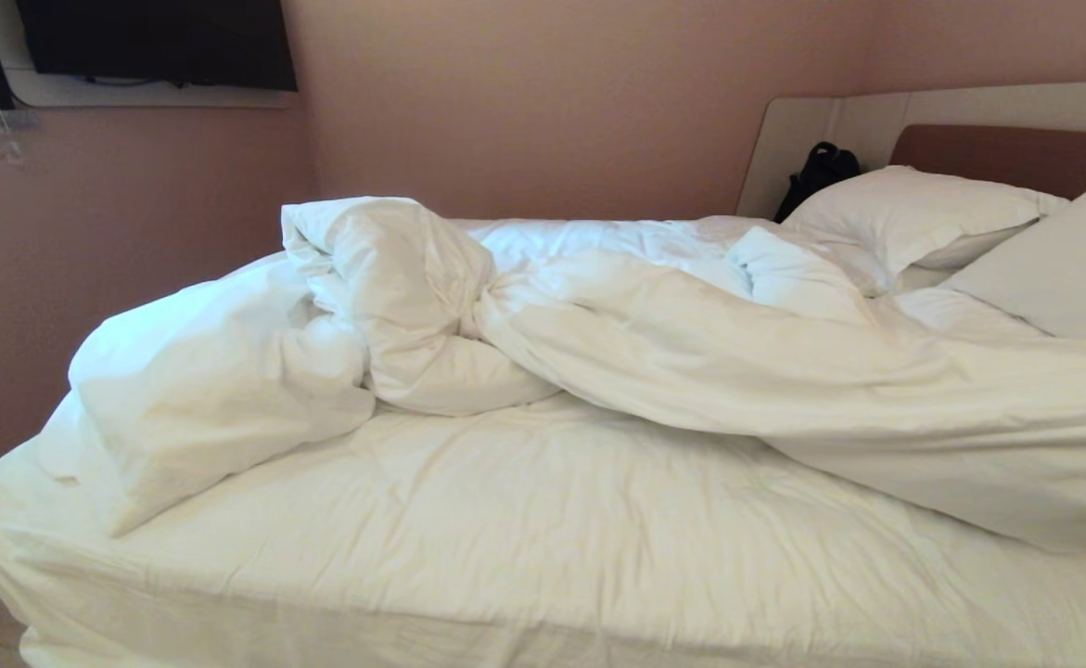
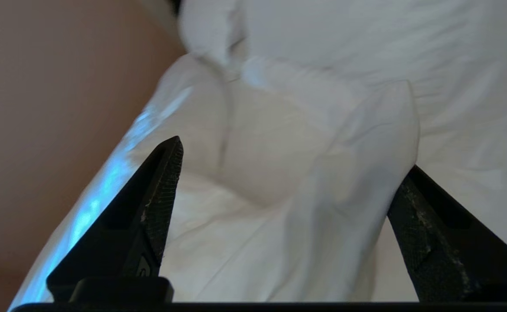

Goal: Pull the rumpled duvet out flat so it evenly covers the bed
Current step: Flatten the corners of the folded blanket

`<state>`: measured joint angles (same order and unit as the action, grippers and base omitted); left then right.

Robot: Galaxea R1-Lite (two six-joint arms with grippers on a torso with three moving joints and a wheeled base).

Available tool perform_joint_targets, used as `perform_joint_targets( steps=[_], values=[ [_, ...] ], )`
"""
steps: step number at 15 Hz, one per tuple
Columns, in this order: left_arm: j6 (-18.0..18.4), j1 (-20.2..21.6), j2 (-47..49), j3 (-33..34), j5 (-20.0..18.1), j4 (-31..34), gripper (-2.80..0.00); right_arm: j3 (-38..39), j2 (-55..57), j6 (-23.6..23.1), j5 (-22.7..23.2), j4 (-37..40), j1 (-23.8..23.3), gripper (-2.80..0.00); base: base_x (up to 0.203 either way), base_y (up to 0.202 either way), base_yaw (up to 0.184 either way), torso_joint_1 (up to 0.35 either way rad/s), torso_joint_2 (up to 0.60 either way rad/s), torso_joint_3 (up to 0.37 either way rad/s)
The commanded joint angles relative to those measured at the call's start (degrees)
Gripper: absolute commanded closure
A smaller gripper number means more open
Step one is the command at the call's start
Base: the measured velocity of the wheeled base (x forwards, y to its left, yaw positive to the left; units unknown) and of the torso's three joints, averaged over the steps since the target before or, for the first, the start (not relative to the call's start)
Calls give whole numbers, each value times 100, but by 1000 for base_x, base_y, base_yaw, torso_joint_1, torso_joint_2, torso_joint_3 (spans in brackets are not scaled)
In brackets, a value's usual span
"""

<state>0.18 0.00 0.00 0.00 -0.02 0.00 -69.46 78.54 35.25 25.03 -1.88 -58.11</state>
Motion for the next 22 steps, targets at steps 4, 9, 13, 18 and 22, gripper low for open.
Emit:
perform_joint_targets(
  steps=[4,9,13,18,22],
  values=[
    [0,0,1,0,2,0,0,84,-1008,76,2793,763,1222,-280,0,0,0,0,0,0],
    [0,0,0,0,2,0,0,78,-1206,82,2841,872,2418,-280,0,0,0,0,0,0],
    [8,0,0,0,2,0,0,47,-782,74,2783,848,3565,-280,0,0,0,0,0,0],
    [0,0,0,0,2,0,0,-549,229,40,1701,849,4859,0,0,0,0,0,0,0],
    [0,0,0,0,2,0,0,-1162,1194,-198,54,868,5945,0,0,0,0,0,0,0]
  ],
)
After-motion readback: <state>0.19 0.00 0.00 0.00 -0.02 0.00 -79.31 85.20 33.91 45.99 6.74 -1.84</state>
